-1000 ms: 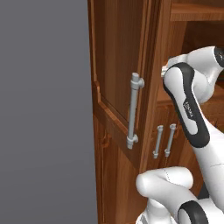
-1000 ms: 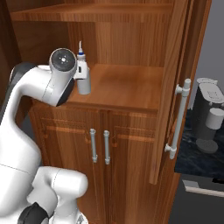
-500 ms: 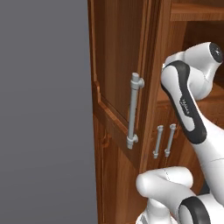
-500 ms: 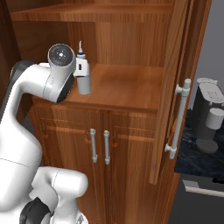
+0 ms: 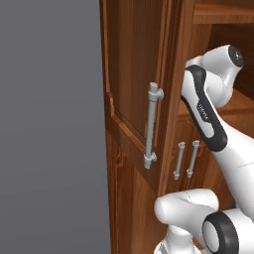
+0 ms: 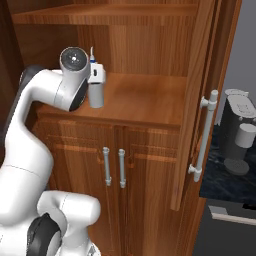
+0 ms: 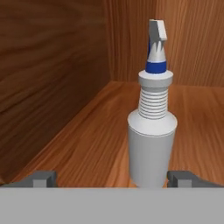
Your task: Open the cabinet. Pick the spray and place it next to the sink. Then close the cabinet.
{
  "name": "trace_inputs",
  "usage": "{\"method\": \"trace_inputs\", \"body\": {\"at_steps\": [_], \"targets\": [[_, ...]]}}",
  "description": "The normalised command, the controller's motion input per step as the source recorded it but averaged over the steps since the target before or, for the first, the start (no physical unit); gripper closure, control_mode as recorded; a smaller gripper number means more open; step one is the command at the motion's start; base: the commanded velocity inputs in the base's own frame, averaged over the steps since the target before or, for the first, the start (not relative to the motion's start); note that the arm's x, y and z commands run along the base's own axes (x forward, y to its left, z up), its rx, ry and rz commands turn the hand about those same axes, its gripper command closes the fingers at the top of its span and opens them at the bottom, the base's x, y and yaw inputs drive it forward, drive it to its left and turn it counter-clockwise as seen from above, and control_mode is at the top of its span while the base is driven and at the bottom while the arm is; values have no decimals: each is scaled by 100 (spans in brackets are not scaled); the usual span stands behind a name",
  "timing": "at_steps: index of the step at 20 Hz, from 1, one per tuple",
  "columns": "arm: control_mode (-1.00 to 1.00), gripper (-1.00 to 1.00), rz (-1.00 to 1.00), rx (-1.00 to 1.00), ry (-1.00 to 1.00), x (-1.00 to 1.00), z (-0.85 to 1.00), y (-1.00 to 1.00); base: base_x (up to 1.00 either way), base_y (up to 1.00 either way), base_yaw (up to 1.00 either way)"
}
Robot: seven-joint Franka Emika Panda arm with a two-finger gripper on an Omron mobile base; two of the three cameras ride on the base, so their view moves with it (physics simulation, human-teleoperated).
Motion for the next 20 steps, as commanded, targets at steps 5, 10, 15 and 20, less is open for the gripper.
{"method": "trace_inputs", "body": {"at_steps": [5, 10, 15, 20], "targets": [[-100, -100, 0, -4, 0, 31, -3, -3, 0, 0, 0], [-100, -100, 0, -3, 0, 28, -10, -5, 0, 0, 0], [-100, -100, 0, -1, 2, 41, -16, -6, 0, 0, 0], [-100, -100, -1, 0, 5, 38, -14, -8, 0, 0, 0]]}}
